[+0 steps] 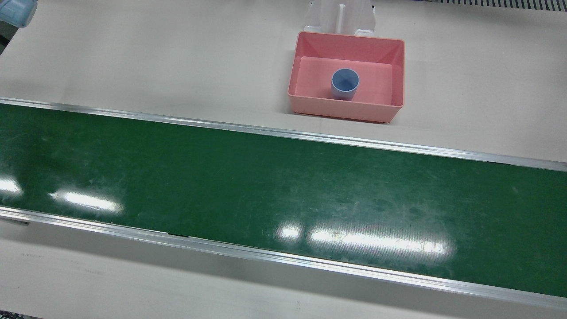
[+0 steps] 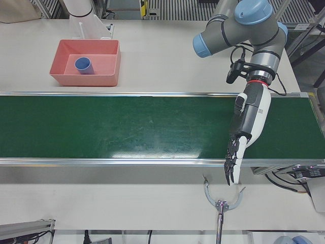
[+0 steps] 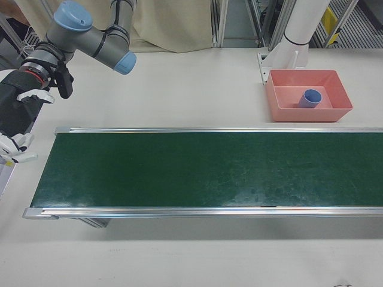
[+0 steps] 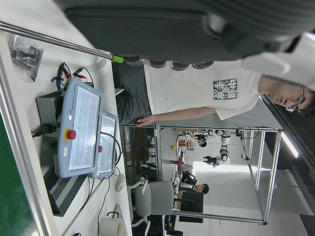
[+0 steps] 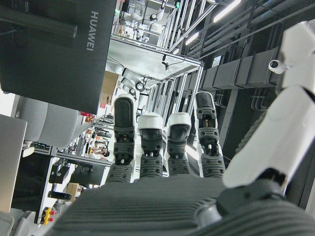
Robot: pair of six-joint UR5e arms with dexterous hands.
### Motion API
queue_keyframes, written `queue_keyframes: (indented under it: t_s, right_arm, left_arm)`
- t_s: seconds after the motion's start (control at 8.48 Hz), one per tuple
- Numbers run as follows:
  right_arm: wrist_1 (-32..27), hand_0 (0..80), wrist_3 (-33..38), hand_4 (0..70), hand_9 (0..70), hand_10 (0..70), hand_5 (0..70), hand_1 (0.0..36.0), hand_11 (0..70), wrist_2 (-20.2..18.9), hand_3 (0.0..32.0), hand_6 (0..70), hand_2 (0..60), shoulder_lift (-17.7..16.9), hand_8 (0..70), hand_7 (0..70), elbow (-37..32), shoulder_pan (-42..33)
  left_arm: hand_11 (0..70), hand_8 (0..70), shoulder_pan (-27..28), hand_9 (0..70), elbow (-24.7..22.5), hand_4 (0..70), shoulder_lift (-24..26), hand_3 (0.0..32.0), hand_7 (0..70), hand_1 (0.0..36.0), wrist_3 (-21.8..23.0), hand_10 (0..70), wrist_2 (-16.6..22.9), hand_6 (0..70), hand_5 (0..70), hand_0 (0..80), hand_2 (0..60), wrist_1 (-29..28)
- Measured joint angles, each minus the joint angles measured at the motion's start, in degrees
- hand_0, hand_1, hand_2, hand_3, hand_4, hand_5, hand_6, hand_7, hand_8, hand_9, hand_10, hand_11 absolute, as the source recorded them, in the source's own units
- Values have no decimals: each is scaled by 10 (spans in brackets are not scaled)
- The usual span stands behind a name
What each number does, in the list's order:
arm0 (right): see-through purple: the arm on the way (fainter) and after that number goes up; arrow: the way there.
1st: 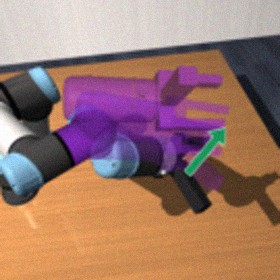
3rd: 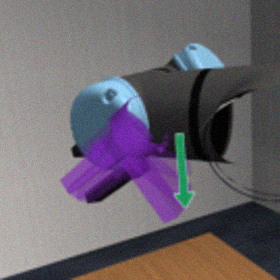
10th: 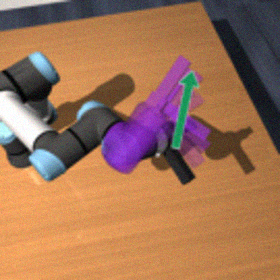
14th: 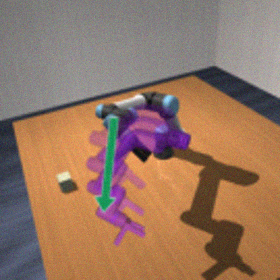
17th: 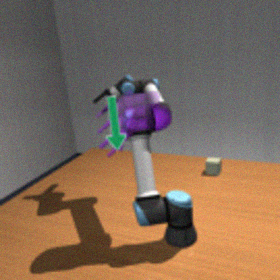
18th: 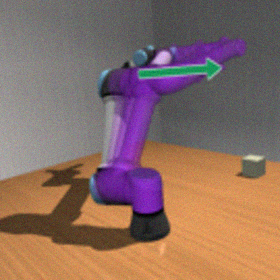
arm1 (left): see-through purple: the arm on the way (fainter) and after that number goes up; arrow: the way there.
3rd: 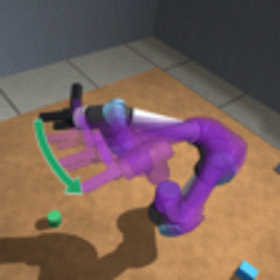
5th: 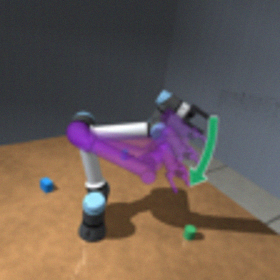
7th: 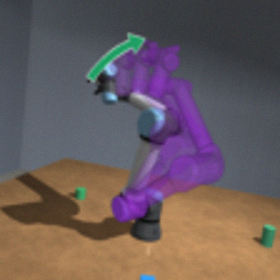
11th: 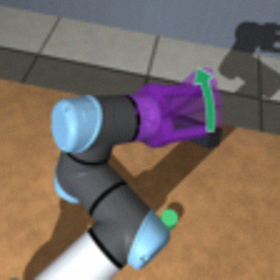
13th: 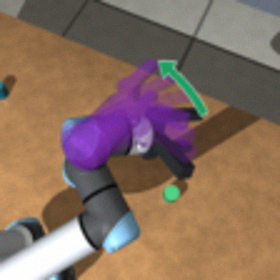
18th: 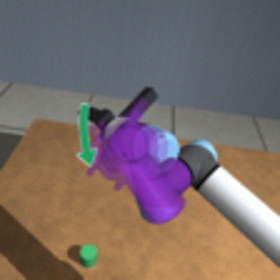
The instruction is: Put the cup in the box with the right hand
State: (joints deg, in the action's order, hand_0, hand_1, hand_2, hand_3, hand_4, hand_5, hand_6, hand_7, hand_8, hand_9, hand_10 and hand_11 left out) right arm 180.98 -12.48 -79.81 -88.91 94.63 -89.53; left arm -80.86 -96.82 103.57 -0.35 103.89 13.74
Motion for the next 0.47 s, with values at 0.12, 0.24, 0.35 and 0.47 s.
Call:
queue_keyframes:
  t_s: [0.12, 0.24, 0.35, 0.47]
  right_arm:
    - [18, 466, 0, 256, 700, 221, 84, 157, 325, -3, 0, 351, 282, -4, 446, 700, 5, -7]
    - [26, 463, -1, 256, 699, 222, 81, 148, 326, -4, 0, 350, 271, -10, 441, 700, 5, -7]
    - [30, 455, -2, 250, 697, 225, 78, 133, 329, -4, 0, 349, 256, -15, 439, 700, 4, -1]
    - [32, 450, -2, 231, 690, 216, 76, 127, 317, -5, 0, 347, 242, -18, 434, 700, 5, 3]
  left_arm:
    - [0, 0, 0, 0, 0, 0, 0, 0, 0, 0, 0, 0, 0, 0, 0, 0, 0, 0]
    - [0, 0, 0, 0, 0, 0, 0, 0, 0, 0, 0, 0, 0, 0, 0, 0, 0, 0]
    - [0, 0, 0, 0, 0, 0, 0, 0, 0, 0, 0, 0, 0, 0, 0, 0, 0, 0]
    - [0, 0, 0, 0, 0, 0, 0, 0, 0, 0, 0, 0, 0, 0, 0, 0, 0, 0]
